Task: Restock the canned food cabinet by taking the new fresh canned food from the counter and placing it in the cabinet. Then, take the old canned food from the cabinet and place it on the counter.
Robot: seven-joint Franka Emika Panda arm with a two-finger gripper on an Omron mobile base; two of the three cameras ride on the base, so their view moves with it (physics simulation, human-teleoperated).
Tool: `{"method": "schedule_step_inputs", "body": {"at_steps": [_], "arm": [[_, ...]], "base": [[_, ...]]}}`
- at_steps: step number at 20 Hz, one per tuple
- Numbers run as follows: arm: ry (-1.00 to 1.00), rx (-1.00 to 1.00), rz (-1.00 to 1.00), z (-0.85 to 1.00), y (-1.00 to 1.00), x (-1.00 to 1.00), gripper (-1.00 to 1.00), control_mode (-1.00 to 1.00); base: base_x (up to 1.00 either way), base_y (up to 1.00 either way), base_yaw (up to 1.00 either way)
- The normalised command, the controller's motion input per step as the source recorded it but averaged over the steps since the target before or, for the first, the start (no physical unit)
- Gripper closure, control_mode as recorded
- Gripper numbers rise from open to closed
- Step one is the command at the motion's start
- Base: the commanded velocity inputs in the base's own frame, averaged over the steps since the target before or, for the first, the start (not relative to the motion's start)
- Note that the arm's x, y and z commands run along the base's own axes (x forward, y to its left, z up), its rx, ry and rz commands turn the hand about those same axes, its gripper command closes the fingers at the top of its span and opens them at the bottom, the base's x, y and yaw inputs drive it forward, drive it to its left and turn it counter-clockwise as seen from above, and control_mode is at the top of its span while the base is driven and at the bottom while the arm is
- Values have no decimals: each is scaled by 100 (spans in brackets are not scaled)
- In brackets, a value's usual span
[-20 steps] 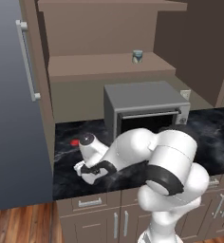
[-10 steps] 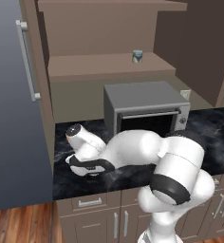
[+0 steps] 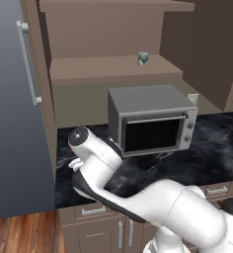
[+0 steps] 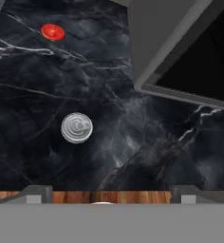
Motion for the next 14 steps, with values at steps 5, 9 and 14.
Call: {"method": "schedule_step_inputs", "body": {"at_steps": [5,9,14], "arm": [[-30,13,0,52,-95,-100,-100,-100],[-18,28,0,64,-100,-100,-100,-100],[-13,32,0,59,-100,-100,-100,-100]], "base": [[0,0,0],[0,0,0],[0,0,0]]}}
